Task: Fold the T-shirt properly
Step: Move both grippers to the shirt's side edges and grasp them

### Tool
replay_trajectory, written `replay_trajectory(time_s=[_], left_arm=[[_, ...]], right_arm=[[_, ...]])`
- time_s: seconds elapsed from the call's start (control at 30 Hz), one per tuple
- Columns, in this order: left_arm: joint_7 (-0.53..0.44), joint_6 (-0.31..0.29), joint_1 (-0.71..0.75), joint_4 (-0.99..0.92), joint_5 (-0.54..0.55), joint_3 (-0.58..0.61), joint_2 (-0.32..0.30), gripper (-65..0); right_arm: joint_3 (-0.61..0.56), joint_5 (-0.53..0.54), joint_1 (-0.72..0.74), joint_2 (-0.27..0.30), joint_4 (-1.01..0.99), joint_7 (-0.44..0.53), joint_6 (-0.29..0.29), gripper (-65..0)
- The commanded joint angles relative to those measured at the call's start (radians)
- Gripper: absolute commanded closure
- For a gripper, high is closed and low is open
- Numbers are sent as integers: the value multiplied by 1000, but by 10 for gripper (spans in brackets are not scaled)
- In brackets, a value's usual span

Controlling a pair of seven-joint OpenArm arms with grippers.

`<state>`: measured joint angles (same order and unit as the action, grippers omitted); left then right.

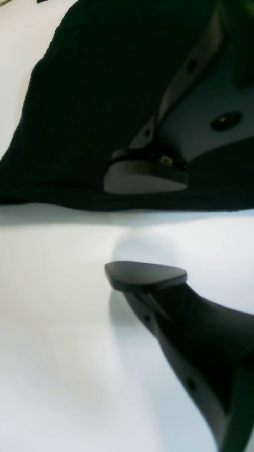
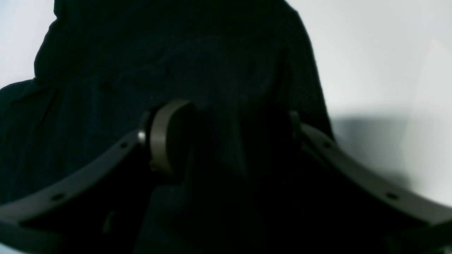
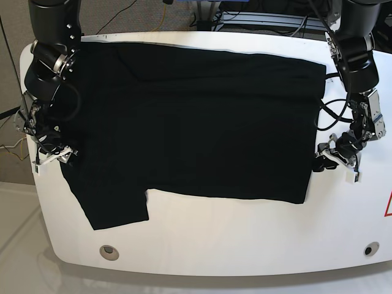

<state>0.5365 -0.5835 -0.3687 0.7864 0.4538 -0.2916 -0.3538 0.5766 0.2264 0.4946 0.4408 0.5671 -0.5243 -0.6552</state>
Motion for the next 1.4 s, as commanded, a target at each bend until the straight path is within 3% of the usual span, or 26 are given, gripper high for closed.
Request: replay_trajectory(time_s=[0.0, 0.53, 1.37], left_arm=[[-23, -4, -25, 16, 18, -3, -4, -290], [-36, 1, -33, 18, -28, 5, -1, -292], [-19, 5, -24, 32, 6, 10, 46, -305]], right_arm=[[0, -4, 11, 18, 10, -16, 4, -350], [7, 5, 16, 16, 16, 7, 2, -338], [-19, 15, 21, 16, 23, 16, -1, -339]])
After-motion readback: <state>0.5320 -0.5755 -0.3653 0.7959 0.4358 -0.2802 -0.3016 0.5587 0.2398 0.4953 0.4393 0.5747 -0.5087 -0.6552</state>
